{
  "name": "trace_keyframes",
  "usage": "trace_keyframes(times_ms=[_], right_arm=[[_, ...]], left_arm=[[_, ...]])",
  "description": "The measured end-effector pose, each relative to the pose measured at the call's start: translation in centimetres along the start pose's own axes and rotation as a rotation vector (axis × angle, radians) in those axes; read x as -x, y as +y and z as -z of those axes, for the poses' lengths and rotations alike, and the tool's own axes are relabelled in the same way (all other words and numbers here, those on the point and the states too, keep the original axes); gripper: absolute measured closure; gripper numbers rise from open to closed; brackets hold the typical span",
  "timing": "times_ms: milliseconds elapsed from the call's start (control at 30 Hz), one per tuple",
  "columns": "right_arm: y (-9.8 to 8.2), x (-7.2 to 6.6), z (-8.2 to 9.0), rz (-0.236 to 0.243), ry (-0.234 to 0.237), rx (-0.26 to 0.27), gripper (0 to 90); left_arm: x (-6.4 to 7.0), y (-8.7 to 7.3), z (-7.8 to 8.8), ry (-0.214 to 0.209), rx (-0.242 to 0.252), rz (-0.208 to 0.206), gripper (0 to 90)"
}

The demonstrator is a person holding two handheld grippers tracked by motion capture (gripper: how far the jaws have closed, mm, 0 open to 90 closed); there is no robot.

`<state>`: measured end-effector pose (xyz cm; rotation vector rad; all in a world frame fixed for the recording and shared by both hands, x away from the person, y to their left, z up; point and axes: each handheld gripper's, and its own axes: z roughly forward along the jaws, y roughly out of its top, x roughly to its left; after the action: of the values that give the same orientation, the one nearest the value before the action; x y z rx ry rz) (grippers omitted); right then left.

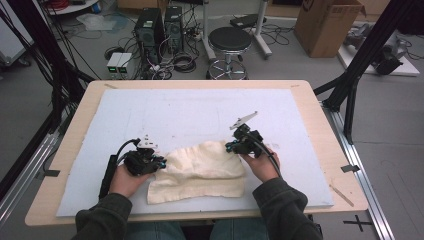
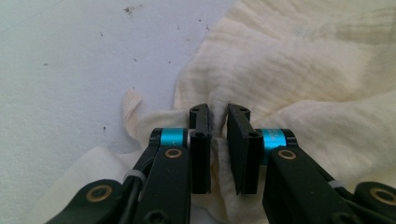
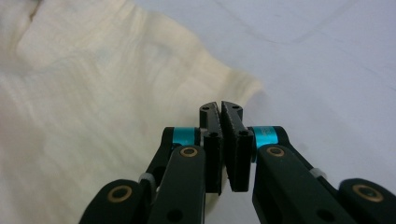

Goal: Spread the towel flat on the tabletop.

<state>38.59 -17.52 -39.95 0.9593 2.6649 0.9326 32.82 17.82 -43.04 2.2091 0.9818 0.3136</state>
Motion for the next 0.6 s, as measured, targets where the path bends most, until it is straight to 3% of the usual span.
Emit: trace_keyframes(times_ms=[100,167,233,300,433,533,600], right_arm=[[-1.4,0.8,0.9,-0.047,-0.014,-0.008,86.8],[-2.4,1.2,0.6,-0.071,0.014,-0.056,84.2],[-2.9,1.3,-0.1,-0.066,0.017,-0.099,75.6],[-3.2,1.4,-0.1,-0.075,0.026,-0.078,71.5],[-2.7,1.9,0.8,-0.064,-0.006,0.041,62.3],[-2.3,2.2,0.6,-0.049,-0.023,0.067,58.7],[-2.0,2.3,-0.1,-0.028,-0.030,0.059,57.9]], left_arm=[[0.0,0.2,-0.1,0.010,0.013,-0.004,76.3],[0.0,0.3,0.0,0.017,0.029,0.006,74.2],[-0.1,0.4,0.2,0.028,0.049,0.020,71.2],[-0.4,0.4,0.6,0.040,0.067,0.037,67.8],[-1.6,0.2,1.3,0.062,0.101,0.110,63.6],[-2.3,0.1,1.2,0.064,0.099,0.153,59.1],[-2.4,0.1,0.9,0.051,0.082,0.156,57.5]])
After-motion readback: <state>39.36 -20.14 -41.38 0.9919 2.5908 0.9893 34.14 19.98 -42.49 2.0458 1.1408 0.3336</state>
